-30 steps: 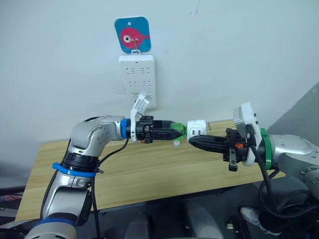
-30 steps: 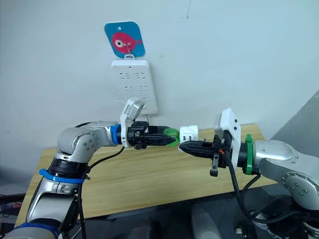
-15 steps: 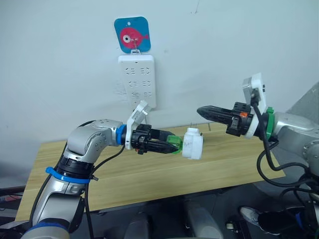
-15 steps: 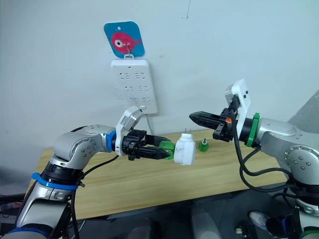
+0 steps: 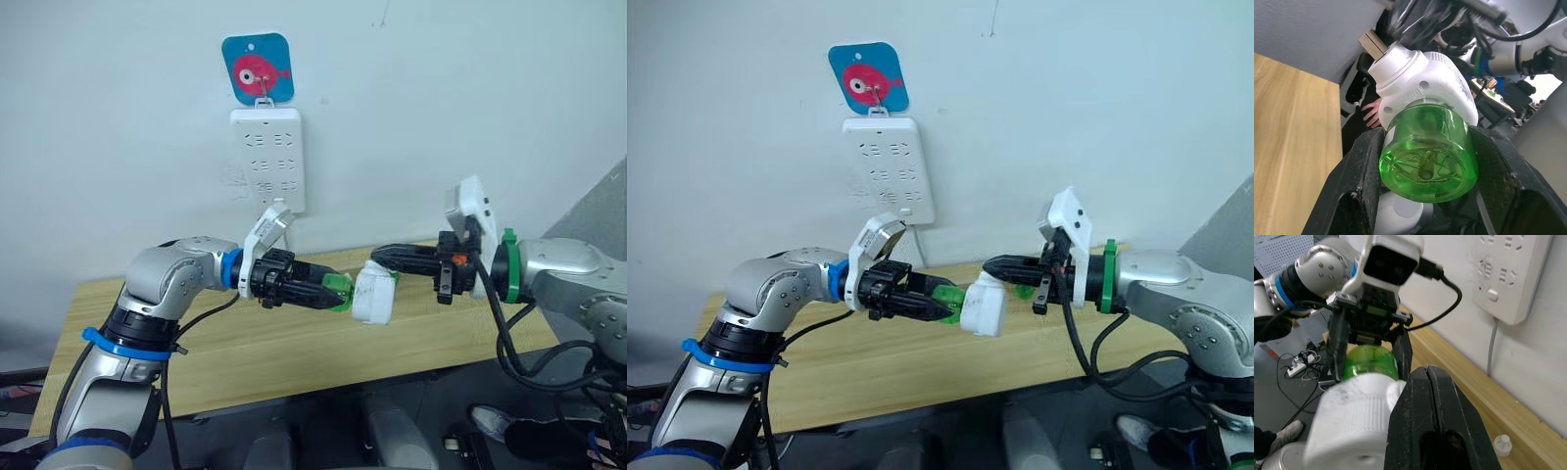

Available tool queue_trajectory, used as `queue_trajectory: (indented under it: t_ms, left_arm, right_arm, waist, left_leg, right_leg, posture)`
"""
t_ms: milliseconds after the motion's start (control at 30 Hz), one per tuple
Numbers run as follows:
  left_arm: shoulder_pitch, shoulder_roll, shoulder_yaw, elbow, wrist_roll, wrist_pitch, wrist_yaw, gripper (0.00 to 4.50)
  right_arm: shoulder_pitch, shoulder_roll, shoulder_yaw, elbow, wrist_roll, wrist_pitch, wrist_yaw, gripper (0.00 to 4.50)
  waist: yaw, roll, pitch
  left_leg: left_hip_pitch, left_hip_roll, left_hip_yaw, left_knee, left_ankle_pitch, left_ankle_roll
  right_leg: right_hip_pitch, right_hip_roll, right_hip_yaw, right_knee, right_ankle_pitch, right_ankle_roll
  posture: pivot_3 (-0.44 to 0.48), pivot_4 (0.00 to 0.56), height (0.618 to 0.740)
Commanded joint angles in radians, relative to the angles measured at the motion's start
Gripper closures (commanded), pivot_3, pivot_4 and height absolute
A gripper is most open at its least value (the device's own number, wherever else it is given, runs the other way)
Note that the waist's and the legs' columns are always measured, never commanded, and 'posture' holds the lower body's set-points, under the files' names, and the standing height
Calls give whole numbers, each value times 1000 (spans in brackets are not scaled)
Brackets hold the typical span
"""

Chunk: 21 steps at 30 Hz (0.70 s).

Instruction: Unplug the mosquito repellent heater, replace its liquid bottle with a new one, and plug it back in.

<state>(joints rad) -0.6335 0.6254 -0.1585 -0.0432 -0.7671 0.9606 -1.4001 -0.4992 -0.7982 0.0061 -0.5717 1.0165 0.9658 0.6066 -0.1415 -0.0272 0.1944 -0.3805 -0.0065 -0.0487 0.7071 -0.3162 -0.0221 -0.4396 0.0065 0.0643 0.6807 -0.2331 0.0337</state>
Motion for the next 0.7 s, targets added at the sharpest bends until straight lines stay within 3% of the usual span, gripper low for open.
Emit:
queue_trajectory:
  t_ms: [33,367,700]
  left_arm:
    - [-25,10,19,-43,-43,17,-29,2147]
    - [-29,2,49,-49,-96,70,-6,2152]
    - [-25,17,40,-49,-96,73,-10,2180]
  right_arm:
    - [1,0,15,4,-42,-27,47,4500]
    - [25,27,40,10,-55,-8,112,4500]
    - [51,68,-5,-1,-25,-3,68,4500]
  waist:
    - [0,0,0]
    - [0,0,0]
    - [0,0,0]
  left_leg:
    - [0,0,0,0,0,0]
    - [0,0,0,0,0,0]
    - [0,0,0,0,0,0]
  right_leg:
    - [0,0,0,0,0,0]
    - [0,0,0,0,0,0]
    - [0,0,0,0,0,0]
  posture:
    - [-205,129,740]
    - [-205,129,740]
    - [-203,132,740]
